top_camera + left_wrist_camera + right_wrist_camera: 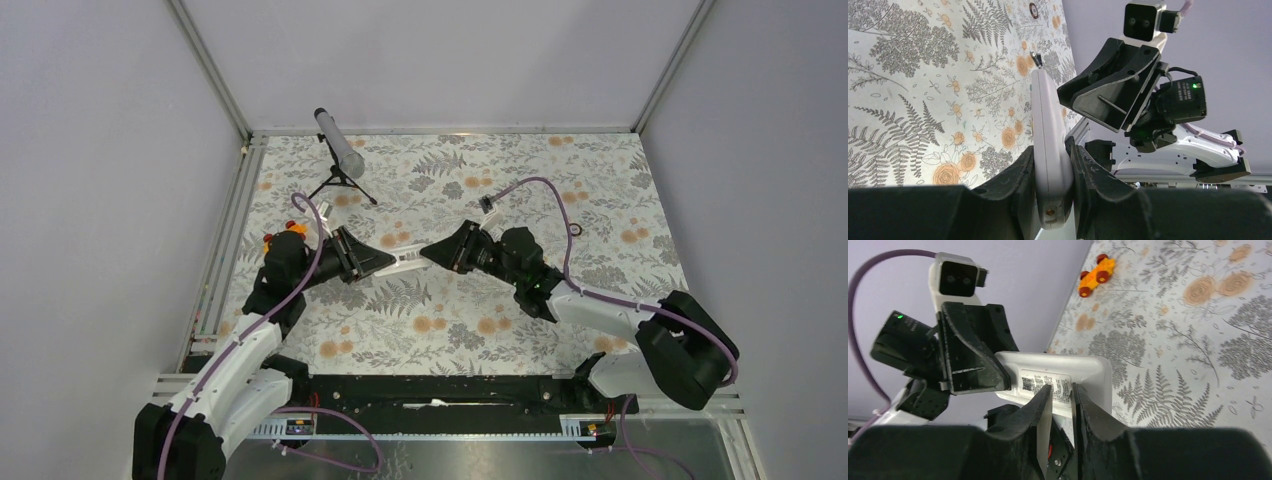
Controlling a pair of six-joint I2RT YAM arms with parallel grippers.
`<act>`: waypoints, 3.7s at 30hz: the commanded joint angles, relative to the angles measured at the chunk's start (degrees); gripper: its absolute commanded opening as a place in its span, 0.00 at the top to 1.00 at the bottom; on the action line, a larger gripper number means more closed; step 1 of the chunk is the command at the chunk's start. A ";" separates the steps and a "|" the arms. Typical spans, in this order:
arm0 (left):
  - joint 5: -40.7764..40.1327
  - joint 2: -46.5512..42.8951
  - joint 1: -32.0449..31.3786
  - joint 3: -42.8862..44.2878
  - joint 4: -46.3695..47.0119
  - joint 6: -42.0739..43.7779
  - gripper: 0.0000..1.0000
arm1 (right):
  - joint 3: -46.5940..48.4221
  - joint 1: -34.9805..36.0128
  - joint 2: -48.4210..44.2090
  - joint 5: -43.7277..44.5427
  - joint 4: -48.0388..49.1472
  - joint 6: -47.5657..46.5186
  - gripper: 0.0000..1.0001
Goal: Load the batteries into the remote control
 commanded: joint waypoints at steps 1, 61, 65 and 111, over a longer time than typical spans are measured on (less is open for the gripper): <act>11.81 -0.29 -2.62 2.61 19.52 -4.42 1.00 | -1.02 4.59 2.92 -23.64 18.88 7.56 0.73; -33.40 3.56 -3.46 9.04 -24.91 20.00 1.00 | 12.84 -7.80 6.51 18.88 -34.87 -16.19 0.29; -27.30 2.76 -3.46 10.24 -24.44 23.08 1.00 | 17.27 -7.96 10.01 12.08 -32.65 -19.21 0.29; 7.91 -5.75 -12.34 18.46 -20.88 33.37 0.24 | 10.71 0.44 -5.75 -48.10 -20.13 -30.58 0.97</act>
